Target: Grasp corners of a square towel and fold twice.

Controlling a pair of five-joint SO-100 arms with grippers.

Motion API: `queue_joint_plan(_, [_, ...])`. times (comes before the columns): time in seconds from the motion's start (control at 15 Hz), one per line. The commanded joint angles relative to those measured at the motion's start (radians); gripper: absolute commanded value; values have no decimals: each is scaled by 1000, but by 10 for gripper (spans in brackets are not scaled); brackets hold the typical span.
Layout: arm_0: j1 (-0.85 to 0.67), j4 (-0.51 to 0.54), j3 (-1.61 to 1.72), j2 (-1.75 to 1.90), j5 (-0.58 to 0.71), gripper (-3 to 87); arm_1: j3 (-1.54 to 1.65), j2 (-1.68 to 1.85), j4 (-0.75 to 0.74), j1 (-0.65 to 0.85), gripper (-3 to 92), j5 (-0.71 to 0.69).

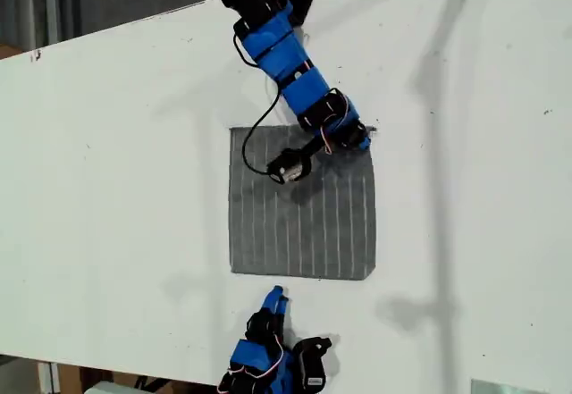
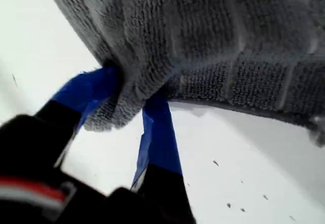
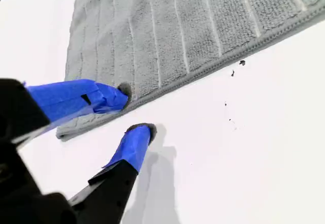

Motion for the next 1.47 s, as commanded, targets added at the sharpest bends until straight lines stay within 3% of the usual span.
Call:
queue_joint_plan(0.0, [32,5,-31,34,-58,125,-18,-5,12,6,-1,-3])
queue_joint_plan(0.13, [98,3,-225,-130,-29,126,-18,-15,12,12,-1,-3])
queue_joint_plan(0.27, [210,-87,-591,-726,5,134,-18,-20,14,20,-1,-5])
queue_joint_plan(0.4, [313,-83,-1029,-1347,64,166,-17,-26,18,15,-1,-2])
queue_joint_plan(0.53, [426,-155,-1220,-1623,46,185,-15,-38,18,0,-1,6])
queue_joint_plan(0.6, [480,-227,-1223,-1660,0,186,-15,-43,18,-2,-1,8])
queue_joint_plan(0.87, [604,-270,-1230,-1767,-158,188,-72,-75,11,-11,-1,-23])
queue_joint_plan(1.07, [620,-330,-1241,-1822,-147,189,-238,-187,55,-29,-1,-87])
queue_joint_plan(1.4, [615,-336,-1319,-1888,-101,189,-345,-227,98,-34,-1,-146])
